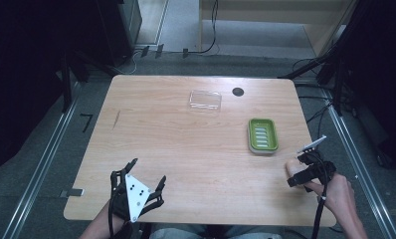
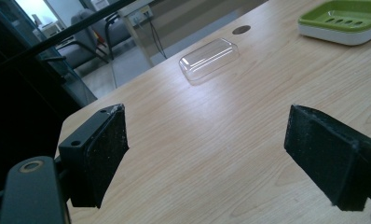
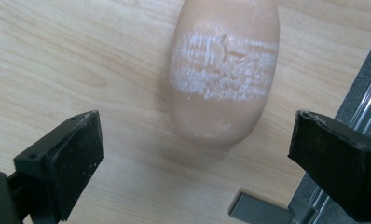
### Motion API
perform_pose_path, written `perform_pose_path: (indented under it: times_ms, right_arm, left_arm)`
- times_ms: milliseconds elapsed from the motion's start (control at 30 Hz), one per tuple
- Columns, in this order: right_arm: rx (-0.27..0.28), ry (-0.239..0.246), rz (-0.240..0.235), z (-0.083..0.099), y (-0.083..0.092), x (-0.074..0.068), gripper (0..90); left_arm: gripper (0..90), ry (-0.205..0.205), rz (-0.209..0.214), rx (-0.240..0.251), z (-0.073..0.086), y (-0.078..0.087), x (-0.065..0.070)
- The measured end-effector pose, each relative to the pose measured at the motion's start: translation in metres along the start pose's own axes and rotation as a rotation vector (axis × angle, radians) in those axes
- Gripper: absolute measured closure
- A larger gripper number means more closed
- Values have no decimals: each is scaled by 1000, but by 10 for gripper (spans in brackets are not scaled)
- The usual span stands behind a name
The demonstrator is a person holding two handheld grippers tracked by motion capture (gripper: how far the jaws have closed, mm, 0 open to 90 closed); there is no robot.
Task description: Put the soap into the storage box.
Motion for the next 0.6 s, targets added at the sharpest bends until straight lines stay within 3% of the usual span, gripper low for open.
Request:
perform_pose_path:
  times_ms: [600]
  right_arm:
    - [-30,-8,-11,-17,-9,8,29]
  left_arm:
    - [140,-9,4,-3,0,-1,1]
Point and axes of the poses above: each handheld gripper's, and its own axes: y roughly backward along the jaws, z roughly out of its underside, x roughly to its right, the point moved 8 cm from there along -y, roughly forward along the jaws, and after that the axes turned 2 degrees about -y, right-handed, at the moved point
